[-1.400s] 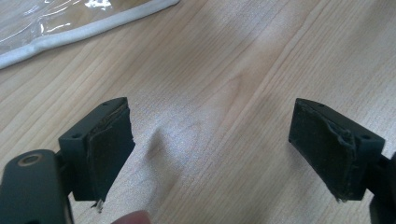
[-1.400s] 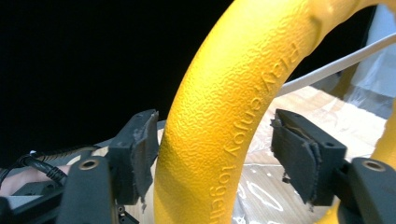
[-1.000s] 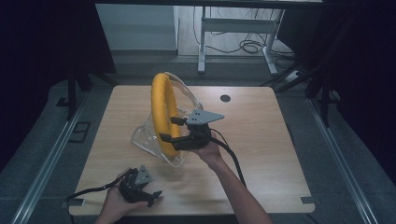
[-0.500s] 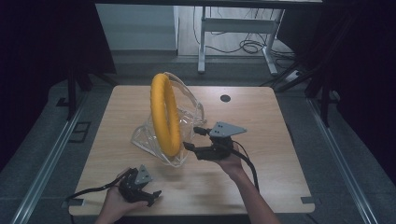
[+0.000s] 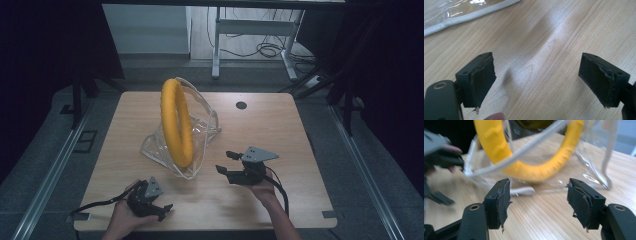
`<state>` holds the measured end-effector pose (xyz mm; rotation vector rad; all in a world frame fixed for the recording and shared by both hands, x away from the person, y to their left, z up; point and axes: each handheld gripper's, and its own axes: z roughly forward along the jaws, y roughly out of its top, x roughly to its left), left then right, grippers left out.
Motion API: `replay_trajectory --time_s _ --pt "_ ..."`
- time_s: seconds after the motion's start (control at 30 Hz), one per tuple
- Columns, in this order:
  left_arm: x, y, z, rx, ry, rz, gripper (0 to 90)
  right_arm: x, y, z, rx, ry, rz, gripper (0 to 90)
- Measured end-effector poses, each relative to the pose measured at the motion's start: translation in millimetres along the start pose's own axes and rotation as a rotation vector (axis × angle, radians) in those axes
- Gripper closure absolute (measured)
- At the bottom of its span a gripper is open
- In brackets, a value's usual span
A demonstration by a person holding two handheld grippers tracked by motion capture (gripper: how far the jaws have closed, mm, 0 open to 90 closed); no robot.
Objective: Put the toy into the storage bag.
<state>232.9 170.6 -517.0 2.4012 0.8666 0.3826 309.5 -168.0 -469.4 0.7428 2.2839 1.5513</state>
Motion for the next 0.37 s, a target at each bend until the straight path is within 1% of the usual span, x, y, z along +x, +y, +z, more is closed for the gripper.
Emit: replay_trajectory --time_s 0.03,0.1,0.13,0.27,0.33,0.37 --pt "0.2 0.0 0.0 0.0 0.001 0.001 13.7 -1.0 -2.3 -0.7 0.006 -0.011 -0.005 35.0" --pt "0.2 0.1 0.3 0.0 0.0 0.002 13.7 -3.6 -5.9 -1.3 0.008 -0.01 0.011 35.1" --pt "0.0 0.0 0.4 0.0 -0.001 0.002 13.7 -3.8 -6.4 -1.2 0.01 -0.012 0.01 35.2" --pt "0.3 0.0 -0.4 -0.005 -0.003 0.002 13.7 -1.1 -7.0 0.2 0.011 -0.01 0.006 35.1" --pt "0.7 0.0 -1.2 -0.007 -0.003 0.0 13.7 -0.7 -10.1 2.8 0.027 -0.014 0.003 35.0" --pt "0.9 0.0 -1.5 -0.008 -0.003 -0.001 13.7 -1.0 -14.0 5.6 0.052 -0.015 0.007 34.8"
